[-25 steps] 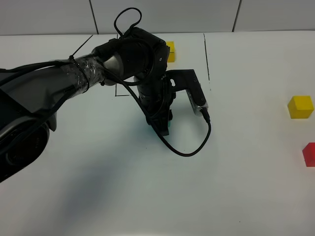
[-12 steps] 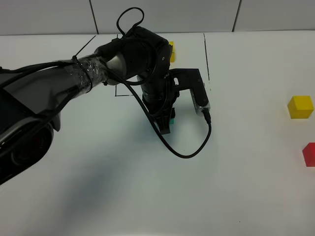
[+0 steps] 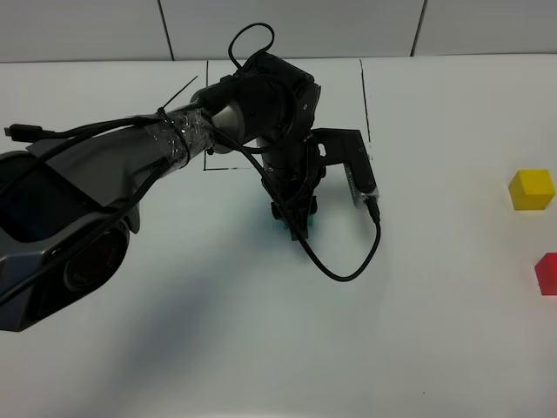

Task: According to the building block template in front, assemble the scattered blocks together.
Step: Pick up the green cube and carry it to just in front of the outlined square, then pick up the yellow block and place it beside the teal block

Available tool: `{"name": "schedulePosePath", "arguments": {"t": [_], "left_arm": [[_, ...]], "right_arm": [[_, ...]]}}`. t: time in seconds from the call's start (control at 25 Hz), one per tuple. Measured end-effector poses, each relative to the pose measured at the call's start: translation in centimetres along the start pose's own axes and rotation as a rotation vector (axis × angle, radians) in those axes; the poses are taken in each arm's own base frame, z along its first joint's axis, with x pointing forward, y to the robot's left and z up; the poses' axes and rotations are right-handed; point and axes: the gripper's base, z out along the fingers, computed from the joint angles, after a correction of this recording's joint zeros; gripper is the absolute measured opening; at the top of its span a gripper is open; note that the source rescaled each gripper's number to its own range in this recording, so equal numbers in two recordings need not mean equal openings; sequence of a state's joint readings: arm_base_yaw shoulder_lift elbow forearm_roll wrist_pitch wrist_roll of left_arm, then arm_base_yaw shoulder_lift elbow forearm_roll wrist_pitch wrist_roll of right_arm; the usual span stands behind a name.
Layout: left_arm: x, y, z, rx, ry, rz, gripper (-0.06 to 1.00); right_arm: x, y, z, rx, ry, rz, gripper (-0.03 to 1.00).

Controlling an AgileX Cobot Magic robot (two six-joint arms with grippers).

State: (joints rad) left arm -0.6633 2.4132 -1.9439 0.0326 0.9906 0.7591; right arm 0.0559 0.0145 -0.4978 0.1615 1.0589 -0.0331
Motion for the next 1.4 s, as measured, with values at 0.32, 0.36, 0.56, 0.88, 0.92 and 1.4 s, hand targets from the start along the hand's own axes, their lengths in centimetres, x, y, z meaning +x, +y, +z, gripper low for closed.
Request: {"name": "schedulePosePath", "arguments": {"t": [0.32,0.36,0.56,0.88,0.92,1.4], "left_arm": [[-0.02,0.01,0.15,0.002,0.002,0.009,0.0],[-0.02,0.01,0.15,0.002,0.002,0.009,0.0],[-0.02,0.01,0.15,0.002,0.002,0.028,0.0],[-0.1,-0.03,0.15,0.0,0.0,0.067,0.02],[-0.12,-0.01,0.24,-0.001,-0.002,0.067,0.04],[-0.14,-0.03,0.96,0.005,0.004,0.088,0.75]], "right_arm": [[0.0,0.0,0.0,0.0,0.0,0.0,0.82],[0.0,0.0,0.0,0.0,0.0,0.0,0.82],[0.0,0.0,0.0,0.0,0.0,0.0,0.82],[0.0,0.0,0.0,0.0,0.0,0.0,0.82],[0.0,0.0,0.0,0.0,0.0,0.0,0.82],[0.0,0.0,0.0,0.0,0.0,0.002,0.82]]}}
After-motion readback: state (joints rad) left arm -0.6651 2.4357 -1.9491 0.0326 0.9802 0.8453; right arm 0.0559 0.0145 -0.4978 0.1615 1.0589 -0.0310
